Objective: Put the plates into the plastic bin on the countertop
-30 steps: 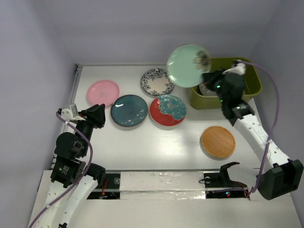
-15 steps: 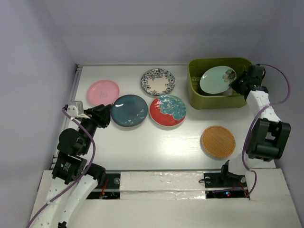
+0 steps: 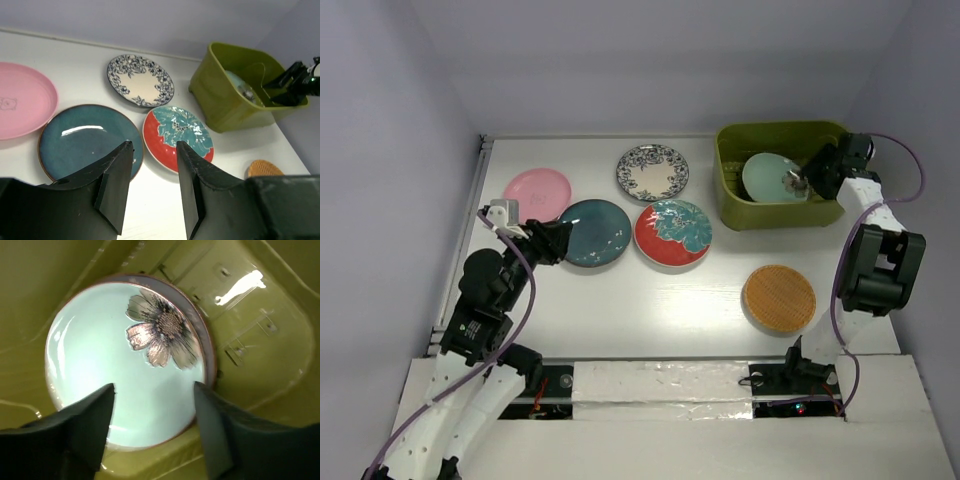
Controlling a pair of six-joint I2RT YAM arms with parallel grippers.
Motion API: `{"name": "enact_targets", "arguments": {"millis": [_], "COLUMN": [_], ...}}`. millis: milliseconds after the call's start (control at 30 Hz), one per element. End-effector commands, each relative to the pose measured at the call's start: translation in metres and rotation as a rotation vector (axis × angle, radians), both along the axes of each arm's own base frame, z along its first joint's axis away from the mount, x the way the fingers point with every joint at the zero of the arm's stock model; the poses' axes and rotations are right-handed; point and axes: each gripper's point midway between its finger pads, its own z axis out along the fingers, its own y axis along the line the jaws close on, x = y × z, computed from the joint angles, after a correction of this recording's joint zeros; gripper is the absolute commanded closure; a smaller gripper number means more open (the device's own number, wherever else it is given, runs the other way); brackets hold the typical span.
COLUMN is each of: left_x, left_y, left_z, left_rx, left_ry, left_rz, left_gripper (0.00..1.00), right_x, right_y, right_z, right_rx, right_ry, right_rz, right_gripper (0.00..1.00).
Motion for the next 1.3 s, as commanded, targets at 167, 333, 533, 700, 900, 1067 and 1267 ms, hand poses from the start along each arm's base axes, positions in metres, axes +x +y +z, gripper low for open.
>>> {"name": "enact_targets", "arguments": {"millis": [167, 333, 533, 700, 900, 1067, 1267], "left_x": [-0.008, -0.009, -0.006, -0.005, -0.007, -0.008, -0.006], "left_y": [-0.007, -0.003, 0.008, 0.012, 0.014, 0.013, 0.013], "left_z": [0.010, 0.008, 0.012, 0.012, 0.014, 0.013, 0.010], "left_rx": [-0.013, -0.008, -0.003, -0.003, -0.011, -0.016, -0.012], "left_ry": [-0.022, -0.021, -0.033, -0.033, -0.039, -0.036, -0.020], "left_rz": [-0.051, -0.034, 0.031, 0.051, 0.058, 0.055, 0.064], "left_gripper": [0.61, 0.63, 0.92, 1.00, 1.00, 0.93, 0.89], "right_x": [-0.016, -0.045, -0.096, -0.135, -0.177, -0.177, -0.152], "right_y": [-0.019, 0.054, 0.267, 0.389, 0.502, 0.528, 0.531], "right_z": [0.090, 0.175, 0.153, 0.101, 0.006, -0.042, -0.082], "right_rx": [-0.131, -0.121, 0.160, 0.438, 0.632, 0.680, 0.638], "right_ry": [-0.200, -0.475, -0.563, -0.480, -0.240, -0.150, -0.135], "right_rz": [-0.073, 0.074, 0.460, 0.521, 0.508, 0.416, 0.269], "right_gripper": [0.17, 0.66, 1.00, 1.00, 0.34, 0.22, 0.33]}}
